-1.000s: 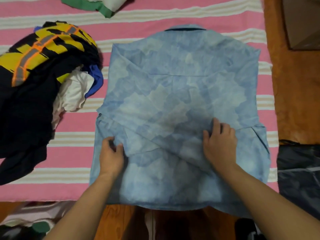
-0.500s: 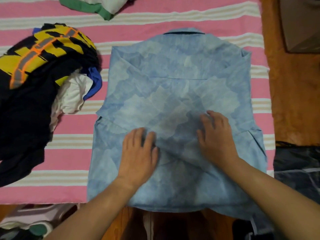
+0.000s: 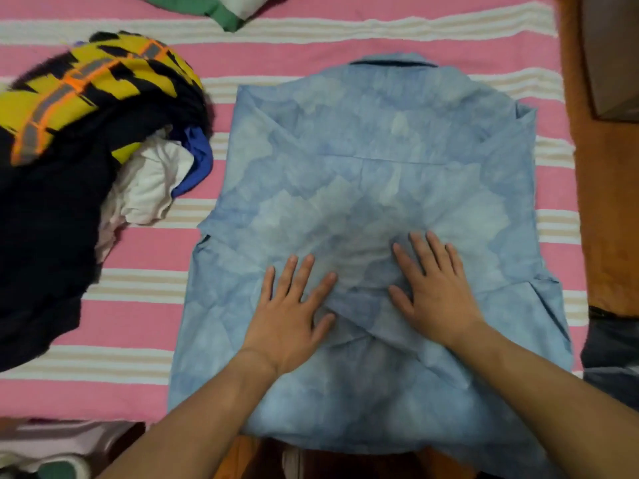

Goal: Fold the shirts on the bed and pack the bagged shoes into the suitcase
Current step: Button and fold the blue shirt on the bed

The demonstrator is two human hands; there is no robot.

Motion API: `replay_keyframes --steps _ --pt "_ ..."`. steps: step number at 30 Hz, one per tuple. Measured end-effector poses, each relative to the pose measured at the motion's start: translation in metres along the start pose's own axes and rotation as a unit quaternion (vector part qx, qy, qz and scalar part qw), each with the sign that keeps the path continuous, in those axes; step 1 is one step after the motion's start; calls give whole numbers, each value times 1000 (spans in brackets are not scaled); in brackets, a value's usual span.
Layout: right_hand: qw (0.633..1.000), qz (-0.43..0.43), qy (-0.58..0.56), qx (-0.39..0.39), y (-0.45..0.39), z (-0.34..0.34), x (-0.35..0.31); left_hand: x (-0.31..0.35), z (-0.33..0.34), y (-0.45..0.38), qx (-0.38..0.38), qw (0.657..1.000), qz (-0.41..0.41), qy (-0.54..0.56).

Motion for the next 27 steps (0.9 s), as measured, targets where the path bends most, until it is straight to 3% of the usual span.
replay_keyframes --steps 3,6,9,12,14,17,20,23,27 --pt "997 -8 -32 77 -33 -35 -23 -43 -13 28 31 987 -148 48" --pt "993 -72 -25 93 -85 -48 -55 -110 -1 76 -50 948 -304 82" --pt "997 -69 8 -20 -120 -18 -63 -140 -4 104 -108 953 -273 72" --pt "998 -9 9 -62 -128 -8 -66 -161 -37 71 -35 934 -285 213" --pt "1000 -1 -11 -15 -117 -24 -92 -171 -64 23 -7 915 -297 271" --pt "994 -33 -69 81 -69 -34 -161 -172 -92 -58 -44 918 -270 286" --pt "987 38 -142 70 -22 -23 -214 -160 -103 -110 -85 910 -279 295" --pt "966 160 -173 102 0 -16 -194 -150 -105 -144 -102 904 -286 300" --pt "961 202 -109 154 -7 -39 -97 -138 -120 -188 -72 914 -261 303"
Point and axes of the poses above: each hand's wrist, its own y-axis away from the middle knuckle, its own z-axis out of the palm, x = y × z, the point moved 3 cm from there along -y, towards the middle knuckle, and after that the axes turned 13 degrees about -z, right-handed, at the moved point
